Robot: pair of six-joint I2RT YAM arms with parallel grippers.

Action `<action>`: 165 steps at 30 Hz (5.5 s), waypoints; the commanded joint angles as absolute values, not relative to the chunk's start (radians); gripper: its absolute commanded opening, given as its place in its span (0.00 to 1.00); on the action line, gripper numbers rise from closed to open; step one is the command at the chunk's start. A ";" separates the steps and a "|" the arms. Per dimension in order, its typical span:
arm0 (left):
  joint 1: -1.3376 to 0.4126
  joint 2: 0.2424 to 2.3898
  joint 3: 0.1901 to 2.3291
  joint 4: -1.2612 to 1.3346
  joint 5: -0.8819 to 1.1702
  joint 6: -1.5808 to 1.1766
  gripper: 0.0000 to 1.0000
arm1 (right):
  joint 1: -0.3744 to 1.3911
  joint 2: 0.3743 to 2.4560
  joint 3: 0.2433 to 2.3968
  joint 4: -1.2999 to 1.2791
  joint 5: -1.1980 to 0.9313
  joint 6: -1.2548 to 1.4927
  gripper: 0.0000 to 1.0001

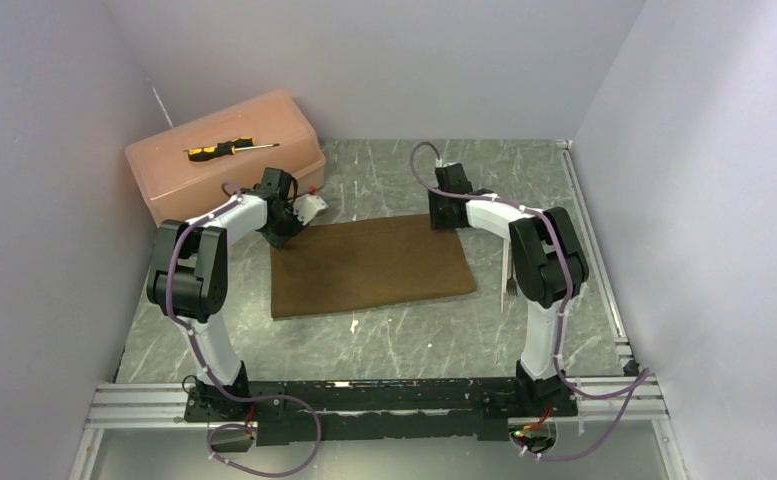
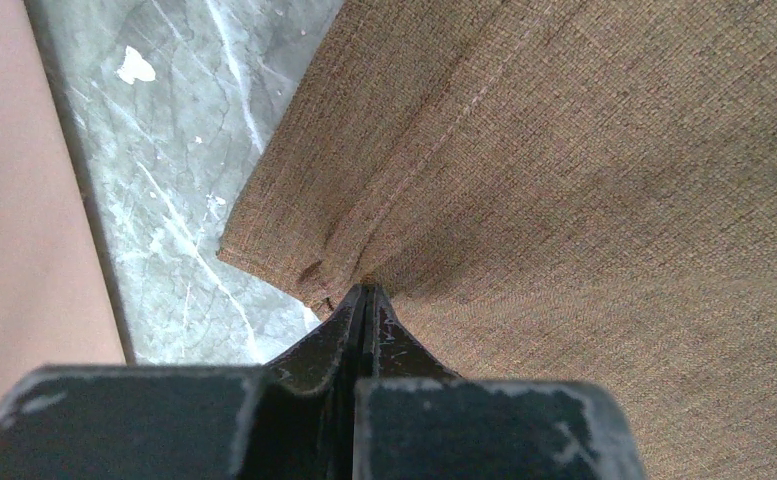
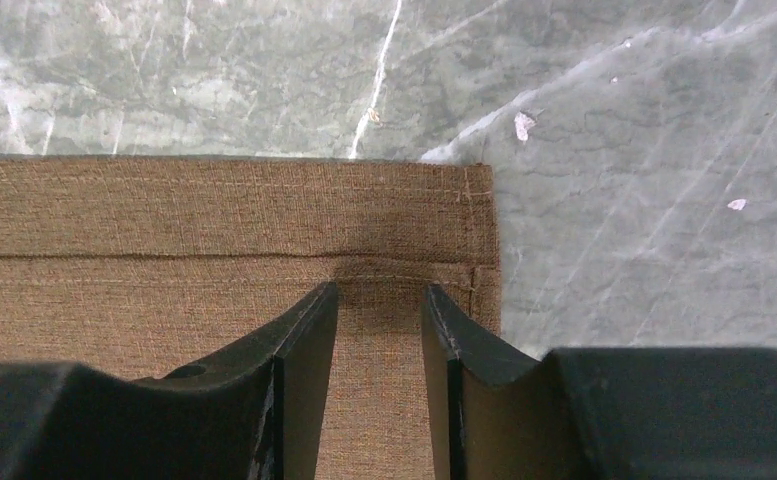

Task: Fold the napkin into a case and place the utensils inside
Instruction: Smooth out the napkin at the center of the board, then pick up the rectangle-folded napkin from the center of the board, then fold the rectangle-folded napkin at the center of the board.

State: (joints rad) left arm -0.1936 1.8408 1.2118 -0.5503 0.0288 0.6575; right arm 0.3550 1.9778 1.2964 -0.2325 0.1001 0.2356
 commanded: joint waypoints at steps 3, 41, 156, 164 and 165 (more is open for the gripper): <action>-0.196 1.819 1.220 -0.549 0.039 0.648 0.03 | 0.355 1.982 1.274 -0.234 0.134 0.240 0.42; -0.200 1.779 1.260 -0.529 0.002 0.655 0.03 | 0.344 1.926 1.289 -0.147 0.254 0.239 0.00; 0.122 1.624 1.279 -0.944 0.541 0.661 0.59 | 0.814 1.843 1.462 -0.434 -0.301 0.245 0.00; 0.234 1.540 1.258 -0.999 0.564 0.696 0.59 | 0.975 2.006 1.592 -0.387 -0.457 0.141 0.00; 0.239 1.539 1.251 -0.998 0.560 0.699 0.59 | 0.988 2.026 1.598 -0.387 -0.466 0.133 0.00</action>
State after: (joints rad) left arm 0.2123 1.5684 1.2488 -0.9539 0.5117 0.6785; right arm 0.9516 1.9965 1.5360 -0.3977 -0.3759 0.2111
